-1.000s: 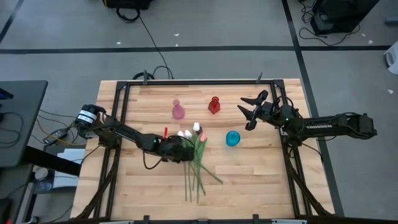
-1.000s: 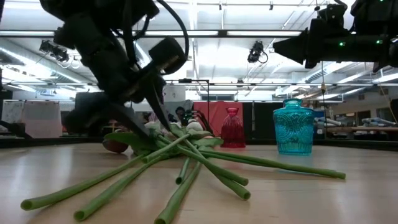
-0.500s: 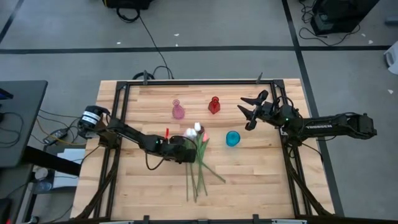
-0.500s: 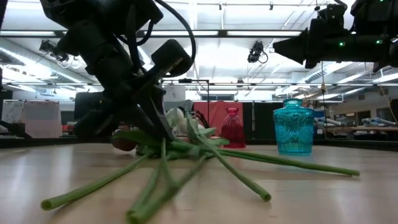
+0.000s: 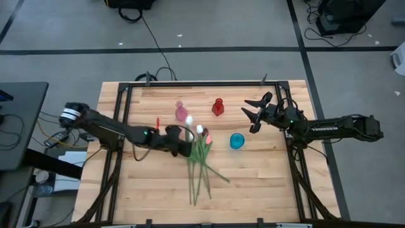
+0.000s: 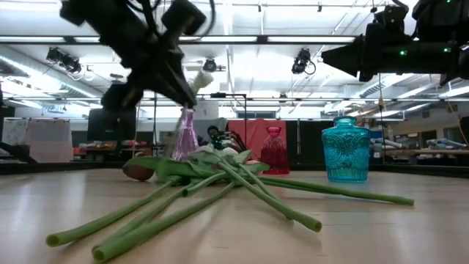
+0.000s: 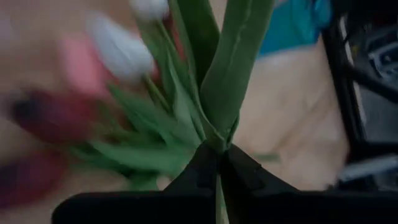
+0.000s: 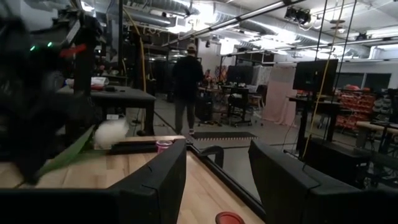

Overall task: Sort flowers into vase by color
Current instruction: Put the white tulip into the pink vase

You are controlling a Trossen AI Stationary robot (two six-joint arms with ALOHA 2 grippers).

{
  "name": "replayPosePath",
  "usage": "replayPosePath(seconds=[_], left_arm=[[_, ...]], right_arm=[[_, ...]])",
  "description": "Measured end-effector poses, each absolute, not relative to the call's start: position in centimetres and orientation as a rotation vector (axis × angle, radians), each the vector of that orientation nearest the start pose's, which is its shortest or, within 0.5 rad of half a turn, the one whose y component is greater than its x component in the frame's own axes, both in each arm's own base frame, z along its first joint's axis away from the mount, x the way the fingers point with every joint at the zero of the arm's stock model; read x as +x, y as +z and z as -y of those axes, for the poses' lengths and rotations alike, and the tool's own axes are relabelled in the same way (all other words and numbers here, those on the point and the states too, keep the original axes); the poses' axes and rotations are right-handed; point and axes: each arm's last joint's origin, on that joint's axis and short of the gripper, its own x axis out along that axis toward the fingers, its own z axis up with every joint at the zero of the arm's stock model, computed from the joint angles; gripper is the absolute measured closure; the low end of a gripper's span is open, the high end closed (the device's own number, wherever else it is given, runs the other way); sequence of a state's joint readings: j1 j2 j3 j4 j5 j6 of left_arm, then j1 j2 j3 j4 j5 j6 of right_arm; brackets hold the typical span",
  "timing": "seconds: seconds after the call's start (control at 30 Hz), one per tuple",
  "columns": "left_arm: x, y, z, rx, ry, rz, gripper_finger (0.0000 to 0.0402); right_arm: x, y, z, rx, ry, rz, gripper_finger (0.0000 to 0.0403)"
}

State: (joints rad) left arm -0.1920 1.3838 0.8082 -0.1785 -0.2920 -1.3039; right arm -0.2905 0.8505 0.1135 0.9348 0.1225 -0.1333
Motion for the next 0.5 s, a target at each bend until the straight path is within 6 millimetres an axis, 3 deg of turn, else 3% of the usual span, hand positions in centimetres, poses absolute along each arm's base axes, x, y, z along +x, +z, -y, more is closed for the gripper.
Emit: replayPosePath(seconds=[0.2,0.5], left_arm=[[26.0,25.7,1.6,-0.781,0.622,-0.277,0.0388],[23.8,31.0,-2.1,-0.401,0.67,-0.045,0.0386]], right_arm=[[15.5,20.1,4.9,-0.15,-0.405,0.173,0.0216],[15.5,20.1,4.9,-0.15,-0.404,0.173,0.0216]])
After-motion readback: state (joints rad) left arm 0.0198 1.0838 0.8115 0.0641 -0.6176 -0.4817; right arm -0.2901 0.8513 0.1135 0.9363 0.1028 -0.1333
